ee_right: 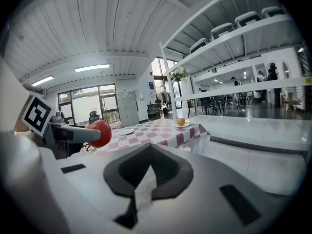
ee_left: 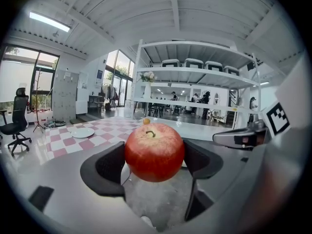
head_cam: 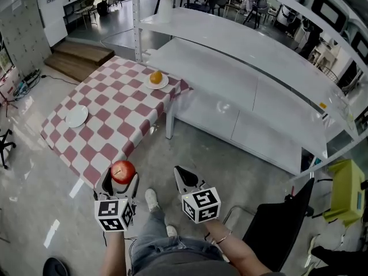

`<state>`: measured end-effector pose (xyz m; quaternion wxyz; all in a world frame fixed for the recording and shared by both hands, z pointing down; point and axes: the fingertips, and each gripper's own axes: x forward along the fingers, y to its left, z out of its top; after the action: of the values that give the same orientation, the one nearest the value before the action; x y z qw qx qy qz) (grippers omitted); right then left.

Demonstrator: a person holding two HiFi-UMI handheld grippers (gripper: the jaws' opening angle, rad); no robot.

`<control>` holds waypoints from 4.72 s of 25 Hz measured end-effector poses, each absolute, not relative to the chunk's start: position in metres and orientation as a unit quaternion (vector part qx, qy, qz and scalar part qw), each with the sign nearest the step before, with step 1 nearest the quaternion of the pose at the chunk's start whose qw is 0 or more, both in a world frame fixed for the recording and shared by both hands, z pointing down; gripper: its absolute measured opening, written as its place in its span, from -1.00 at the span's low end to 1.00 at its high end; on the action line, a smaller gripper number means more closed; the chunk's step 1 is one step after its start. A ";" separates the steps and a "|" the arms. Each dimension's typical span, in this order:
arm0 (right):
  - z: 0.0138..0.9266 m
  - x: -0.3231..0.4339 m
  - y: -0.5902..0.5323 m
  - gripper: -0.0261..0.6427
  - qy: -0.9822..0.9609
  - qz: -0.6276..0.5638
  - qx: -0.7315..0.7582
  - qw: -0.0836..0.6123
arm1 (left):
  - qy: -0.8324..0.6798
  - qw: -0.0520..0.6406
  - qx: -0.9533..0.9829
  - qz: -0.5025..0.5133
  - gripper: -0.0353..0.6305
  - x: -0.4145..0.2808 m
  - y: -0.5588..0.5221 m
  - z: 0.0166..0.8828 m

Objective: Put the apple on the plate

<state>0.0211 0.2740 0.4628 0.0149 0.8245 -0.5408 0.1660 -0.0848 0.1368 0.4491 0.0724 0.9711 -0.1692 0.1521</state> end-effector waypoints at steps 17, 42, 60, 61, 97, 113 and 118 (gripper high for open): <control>0.477 0.104 0.149 -0.89 -0.544 0.196 0.815 0.028 | -0.170 0.094 0.967 0.164 0.23 0.009 0.012 0.462; 0.469 0.137 -0.035 -0.89 -0.599 0.193 0.775 0.058 | -0.224 0.124 0.955 0.152 0.23 0.032 -0.144 0.458; 0.472 0.112 -0.135 -0.89 -0.701 0.186 0.683 0.090 | -0.349 0.133 0.916 0.148 0.23 -0.009 -0.215 0.467; 0.473 0.112 -0.142 -0.89 -0.708 0.185 0.676 0.093 | -0.358 0.132 0.912 0.147 0.23 -0.010 -0.220 0.467; 0.512 0.116 -0.297 -0.89 -0.839 0.179 0.490 0.151 | -0.555 0.149 0.800 0.173 0.23 0.000 -0.353 0.528; 0.525 0.099 -0.323 -0.89 -0.851 0.174 0.468 0.164 | -0.562 0.155 0.789 0.195 0.23 -0.005 -0.377 0.556; 0.529 0.099 -0.325 -0.89 -0.849 0.179 0.469 0.168 | -0.561 0.156 0.786 0.206 0.23 -0.007 -0.382 0.565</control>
<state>0.0987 -0.3245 0.5294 0.1679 0.4687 -0.8485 0.1792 -0.0072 -0.3818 0.5647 0.1564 0.7863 -0.5611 0.2060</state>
